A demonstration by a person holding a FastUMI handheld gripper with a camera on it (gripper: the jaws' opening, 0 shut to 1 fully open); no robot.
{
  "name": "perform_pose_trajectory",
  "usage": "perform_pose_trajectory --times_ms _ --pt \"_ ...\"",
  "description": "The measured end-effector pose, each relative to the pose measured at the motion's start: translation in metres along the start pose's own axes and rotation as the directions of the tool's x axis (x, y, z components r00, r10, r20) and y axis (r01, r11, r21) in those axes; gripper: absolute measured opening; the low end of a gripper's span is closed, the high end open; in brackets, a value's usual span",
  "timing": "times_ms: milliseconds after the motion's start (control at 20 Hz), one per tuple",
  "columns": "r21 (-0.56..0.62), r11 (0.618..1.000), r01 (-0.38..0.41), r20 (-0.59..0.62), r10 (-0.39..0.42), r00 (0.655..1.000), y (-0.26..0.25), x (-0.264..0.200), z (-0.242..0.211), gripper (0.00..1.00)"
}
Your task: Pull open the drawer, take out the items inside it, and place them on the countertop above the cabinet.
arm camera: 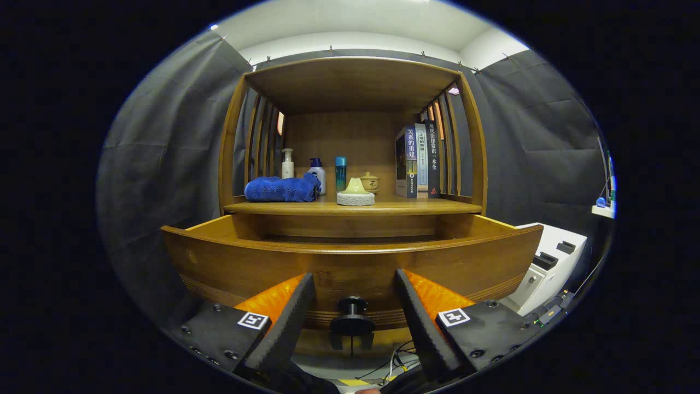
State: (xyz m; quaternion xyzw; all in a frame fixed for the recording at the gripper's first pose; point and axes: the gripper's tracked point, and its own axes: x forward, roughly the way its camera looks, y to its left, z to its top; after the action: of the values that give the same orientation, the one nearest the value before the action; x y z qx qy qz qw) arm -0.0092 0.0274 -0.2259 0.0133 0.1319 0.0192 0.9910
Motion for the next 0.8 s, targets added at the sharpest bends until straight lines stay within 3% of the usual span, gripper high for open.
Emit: perform_pose_trajectory --times_ms 800 --pt "0.002 1.0 0.003 -0.016 -0.003 1.0 0.0 0.052 0.012 0.97"
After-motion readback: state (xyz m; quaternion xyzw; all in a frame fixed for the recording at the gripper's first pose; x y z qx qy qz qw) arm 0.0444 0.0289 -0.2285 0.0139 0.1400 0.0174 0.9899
